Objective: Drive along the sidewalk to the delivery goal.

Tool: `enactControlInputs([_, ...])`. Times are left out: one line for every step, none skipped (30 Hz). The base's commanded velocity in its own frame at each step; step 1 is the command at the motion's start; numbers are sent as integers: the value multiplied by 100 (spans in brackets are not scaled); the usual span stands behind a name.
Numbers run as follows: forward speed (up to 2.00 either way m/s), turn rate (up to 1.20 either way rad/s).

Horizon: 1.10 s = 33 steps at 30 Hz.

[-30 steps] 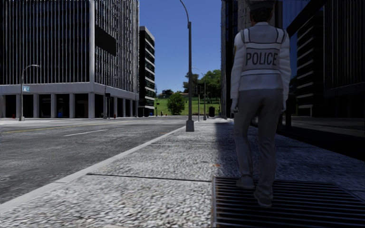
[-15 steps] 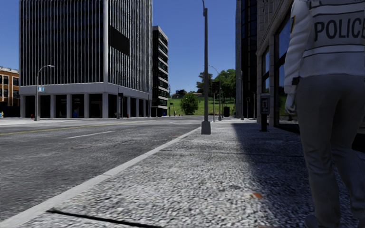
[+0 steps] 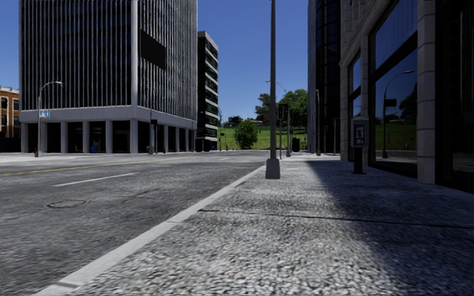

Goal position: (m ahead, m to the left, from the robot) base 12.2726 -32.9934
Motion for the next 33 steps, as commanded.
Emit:
enactControlInputs([200, 0])
enactControlInputs([200, 0])
enactControlInputs([200, 0])
enactControlInputs([200, 0])
enactControlInputs([200, 0])
enactControlInputs([200, 0])
enactControlInputs([200, -7])
enactControlInputs([200, -7])
enactControlInputs([200, -23])
enactControlInputs([200, -33])
enactControlInputs([200, -38])
enactControlInputs([200, -38])
enactControlInputs([200, -39])
enactControlInputs([200, -40])
enactControlInputs([200, -42])
enactControlInputs([200, -42])
enactControlInputs([200, -43])
enactControlInputs([200, -44])
enactControlInputs([200, -44])
enactControlInputs([200, -44])
enactControlInputs([200, -44])
enactControlInputs([200, -44])
enactControlInputs([200, -46])
enactControlInputs([200, -46])
enactControlInputs([200, -47])
enactControlInputs([200, -47])
enactControlInputs([200, -42])
enactControlInputs([200, -42])
enactControlInputs([200, -41])
enactControlInputs([200, -41])
enactControlInputs([200, -41])
enactControlInputs([200, -41])
enactControlInputs([200, -41])
